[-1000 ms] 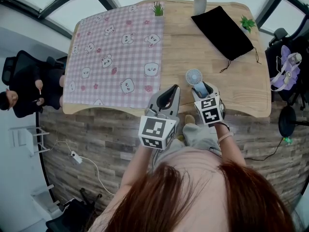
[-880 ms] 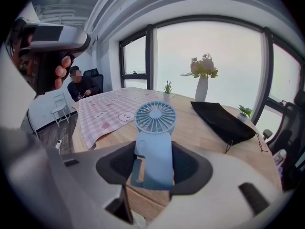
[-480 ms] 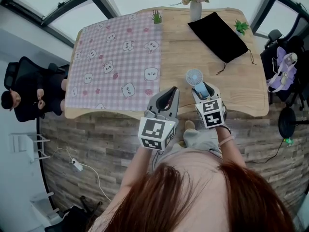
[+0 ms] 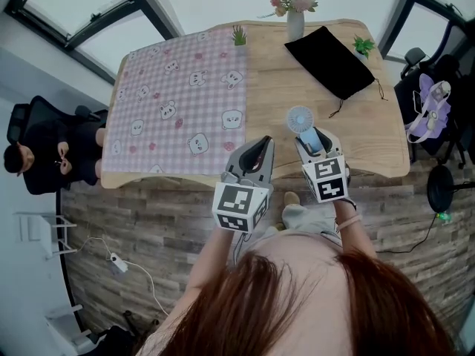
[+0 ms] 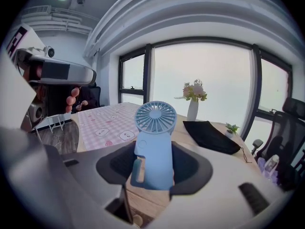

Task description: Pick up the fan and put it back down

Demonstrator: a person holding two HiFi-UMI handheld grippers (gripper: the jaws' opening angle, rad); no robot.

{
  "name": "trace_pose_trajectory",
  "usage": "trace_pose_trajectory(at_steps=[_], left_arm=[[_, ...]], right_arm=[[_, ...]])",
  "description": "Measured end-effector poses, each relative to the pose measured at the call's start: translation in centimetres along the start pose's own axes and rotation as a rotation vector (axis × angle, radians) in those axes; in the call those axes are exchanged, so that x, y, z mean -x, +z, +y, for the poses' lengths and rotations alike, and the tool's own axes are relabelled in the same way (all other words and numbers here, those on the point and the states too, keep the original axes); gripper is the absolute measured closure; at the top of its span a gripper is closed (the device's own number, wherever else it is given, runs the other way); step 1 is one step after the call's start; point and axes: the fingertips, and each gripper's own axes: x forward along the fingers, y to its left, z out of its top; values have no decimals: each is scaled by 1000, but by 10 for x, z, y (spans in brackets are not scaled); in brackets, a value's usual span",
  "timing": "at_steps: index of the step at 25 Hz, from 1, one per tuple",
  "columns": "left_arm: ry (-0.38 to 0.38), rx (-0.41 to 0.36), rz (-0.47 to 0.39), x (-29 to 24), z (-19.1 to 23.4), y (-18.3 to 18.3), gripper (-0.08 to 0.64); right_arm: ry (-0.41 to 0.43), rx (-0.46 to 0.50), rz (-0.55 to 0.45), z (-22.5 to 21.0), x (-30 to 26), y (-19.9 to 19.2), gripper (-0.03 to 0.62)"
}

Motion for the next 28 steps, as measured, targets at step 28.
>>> trace_pose_trajectory(at_steps=[28], left_arm=[[-17,-48,-63,35,-19,22,548]], right_arm=[[-92,-9,-190,5,85,53,379]])
